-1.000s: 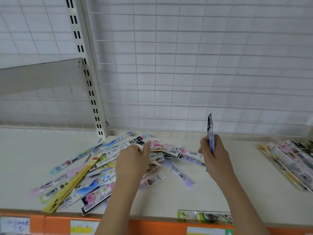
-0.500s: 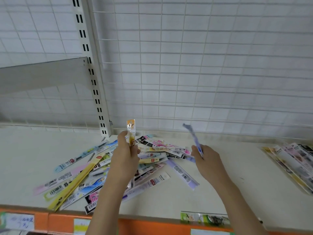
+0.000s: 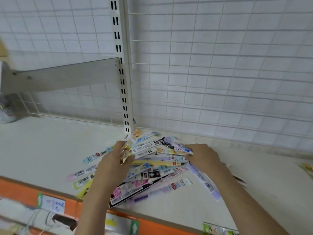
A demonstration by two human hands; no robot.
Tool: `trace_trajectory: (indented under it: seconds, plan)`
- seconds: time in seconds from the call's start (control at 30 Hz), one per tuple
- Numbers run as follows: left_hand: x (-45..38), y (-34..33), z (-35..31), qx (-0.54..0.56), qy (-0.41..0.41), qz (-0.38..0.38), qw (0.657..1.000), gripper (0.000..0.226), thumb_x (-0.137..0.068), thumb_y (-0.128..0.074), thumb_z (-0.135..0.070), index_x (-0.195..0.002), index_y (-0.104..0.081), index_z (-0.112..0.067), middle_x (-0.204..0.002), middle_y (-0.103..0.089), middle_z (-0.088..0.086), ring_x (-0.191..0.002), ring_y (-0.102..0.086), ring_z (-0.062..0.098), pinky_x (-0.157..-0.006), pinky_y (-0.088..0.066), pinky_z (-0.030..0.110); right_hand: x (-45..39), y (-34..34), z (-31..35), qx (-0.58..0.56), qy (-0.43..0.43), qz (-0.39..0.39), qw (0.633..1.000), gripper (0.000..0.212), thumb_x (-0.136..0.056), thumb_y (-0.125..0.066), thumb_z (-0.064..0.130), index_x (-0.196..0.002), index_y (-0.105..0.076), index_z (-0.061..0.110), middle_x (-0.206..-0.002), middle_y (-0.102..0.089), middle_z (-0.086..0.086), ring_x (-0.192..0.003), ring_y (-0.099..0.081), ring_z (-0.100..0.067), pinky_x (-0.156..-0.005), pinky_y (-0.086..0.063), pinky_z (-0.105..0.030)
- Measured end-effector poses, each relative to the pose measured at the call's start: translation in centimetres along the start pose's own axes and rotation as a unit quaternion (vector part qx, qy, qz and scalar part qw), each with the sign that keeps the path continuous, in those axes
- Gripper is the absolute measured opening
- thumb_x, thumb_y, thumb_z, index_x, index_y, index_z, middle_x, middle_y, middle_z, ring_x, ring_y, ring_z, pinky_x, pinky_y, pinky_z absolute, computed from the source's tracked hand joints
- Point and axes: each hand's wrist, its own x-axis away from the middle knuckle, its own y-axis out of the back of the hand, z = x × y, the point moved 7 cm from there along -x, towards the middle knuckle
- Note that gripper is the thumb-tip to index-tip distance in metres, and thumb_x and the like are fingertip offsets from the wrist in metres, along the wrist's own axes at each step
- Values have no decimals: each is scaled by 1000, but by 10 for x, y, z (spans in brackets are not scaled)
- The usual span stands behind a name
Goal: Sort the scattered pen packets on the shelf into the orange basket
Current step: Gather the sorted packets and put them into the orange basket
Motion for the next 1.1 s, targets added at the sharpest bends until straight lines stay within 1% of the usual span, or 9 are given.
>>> trace_trajectory:
  seconds: [0.1, 0.3, 0.43, 0.5, 0.63, 0.77, 0.87, 0.97, 1.1]
  plan:
    - [-1, -8, 4, -29, 16, 22, 999, 20, -87, -62, -30, -85, -42, -28, -66, -51, -5, -64, -49, 21, -55, -34, 28, -1, -3, -4, 34, -20, -3, 999, 24, -93, -47, 28, -110, -64, 23, -102, -65, -4, -82, -58, -24, -65, -40, -25]
    - [-14, -36, -14, -98, -6, 78, 992, 36, -84, -62, -28, -59, -36, -26, -61, -42, -5, -57, -41, 15, -51, -30, 25, 6, 17, -16, -23, -26, -60, 998, 19, -93, -48, 22, -107, -61, 17, -110, -51, -5, -94, -58, -28, -67, -36, -27]
    - [-20, -69, -36, -163, -59, 161, 972, 7, -83, -62, -32, -86, -62, -25, -104, -48, 0, -84, -55, 20, -69, -44, 28, 14, 29, -28, -80, -45, -82, 992, 6, -95, -42, 17, -93, -46, 13, -87, -49, -6, -79, -52, -30, -63, -33, -30]
    - [-22, -83, -38, -189, -61, 191, 961, 19, -85, -55, -24, -101, -67, -22, -115, -51, 1, -99, -58, 22, -79, -50, 33, 17, 32, -36, -103, -62, -88, 989, 6, -95, -40, 18, -91, -39, 14, -79, -50, -5, -72, -47, -29, -61, -33, -31]
    - [-28, -85, -48, -198, -76, 159, 964, 18, -85, -48, -12, -87, -65, -18, -100, -60, -1, -91, -59, 22, -70, -49, 31, 27, 33, -50, -136, -87, -106, 981, 19, -96, -41, 34, -90, -41, 16, -66, -50, 1, -70, -53, -30, -60, -38, -34]
    - [-34, -70, -67, -146, -129, 79, 978, 10, -93, -46, -17, -84, -50, -19, -69, -45, -4, -72, -48, 23, -59, -37, 28, 36, 31, -54, -150, -105, -109, 977, 40, -87, -40, 63, -91, -44, 23, -67, -62, 3, -71, -60, -23, -61, -42, -32]
    - [-38, -53, -79, -90, -155, 16, 984, 18, -95, -45, -19, -110, -54, -13, -82, -49, 9, -76, -51, 31, -63, -44, 34, 36, 31, -55, -135, -107, -117, 978, 33, -94, -38, 48, -81, -47, 19, -65, -64, 1, -72, -65, -26, -64, -48, -33]
    - [-42, -42, -83, -57, -170, -4, 984, 23, -98, -41, -21, -115, -50, -9, -85, -59, 18, -82, -56, 34, -68, -48, 39, 28, 28, -53, -158, -95, -100, 978, 29, -97, -37, 29, -78, -50, 11, -68, -58, -5, -73, -62, -31, -64, -46, -34]
    - [-44, -36, -76, 20, -138, 12, 990, 14, -100, -36, -20, -101, -41, -8, -58, -46, 2, -49, -43, 19, -48, -33, 31, 15, 23, -46, -132, -66, -83, 986, 20, -93, -41, 12, -73, -42, 15, -74, -47, -3, -72, -53, -28, -57, -41, -33]
